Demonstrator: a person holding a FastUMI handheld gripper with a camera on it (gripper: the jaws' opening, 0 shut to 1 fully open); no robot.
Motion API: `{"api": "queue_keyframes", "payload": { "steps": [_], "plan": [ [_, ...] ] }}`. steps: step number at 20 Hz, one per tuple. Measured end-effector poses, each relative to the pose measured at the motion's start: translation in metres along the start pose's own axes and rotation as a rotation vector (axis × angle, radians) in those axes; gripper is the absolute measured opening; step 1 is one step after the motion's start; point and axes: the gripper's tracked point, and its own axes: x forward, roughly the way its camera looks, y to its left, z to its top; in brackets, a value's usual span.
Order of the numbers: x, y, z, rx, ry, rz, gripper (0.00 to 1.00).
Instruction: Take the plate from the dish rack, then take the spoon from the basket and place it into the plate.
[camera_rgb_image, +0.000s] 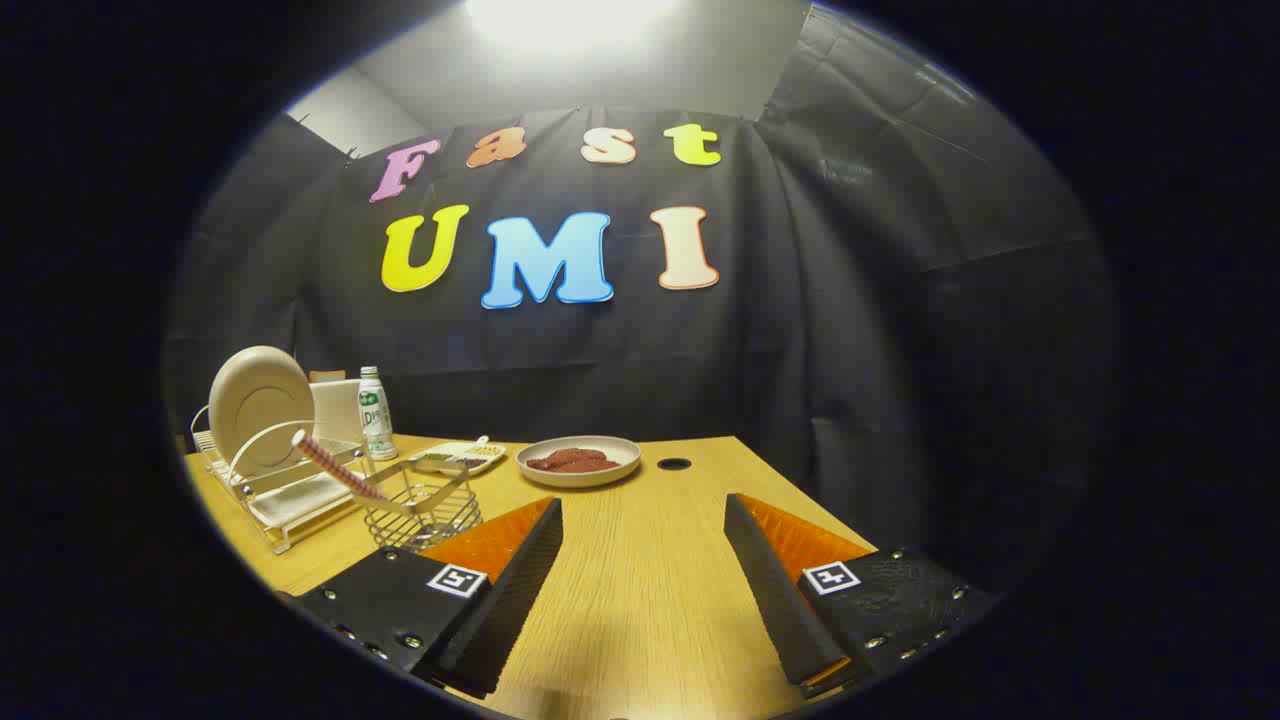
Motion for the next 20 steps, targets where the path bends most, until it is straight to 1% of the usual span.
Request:
{"api": "queue_keyframes", "payload": {
  "steps": [2, 5, 7, 9, 10, 12, 15, 20],
  "plan": [
    [0.016, -0.007, 0.018, -0.034, -0.022, -0.025, 0.99],
    [0.020, -0.019, 0.060, -0.076, -0.042, -0.082, 0.99],
    [0.008, -0.024, 0.086, -0.104, -0.030, -0.136, 0.99],
    [-0.015, -0.026, 0.117, -0.143, -0.021, -0.201, 0.99],
    [-0.026, -0.022, 0.130, -0.159, -0.013, -0.227, 0.99],
    [-0.050, -0.003, 0.154, -0.172, -0.006, -0.252, 0.99],
    [-0.070, 0.042, 0.185, -0.141, -0.011, -0.240, 0.99],
    [-0.083, 0.136, 0.211, -0.092, -0.033, -0.144, 0.99]
  ]
}}
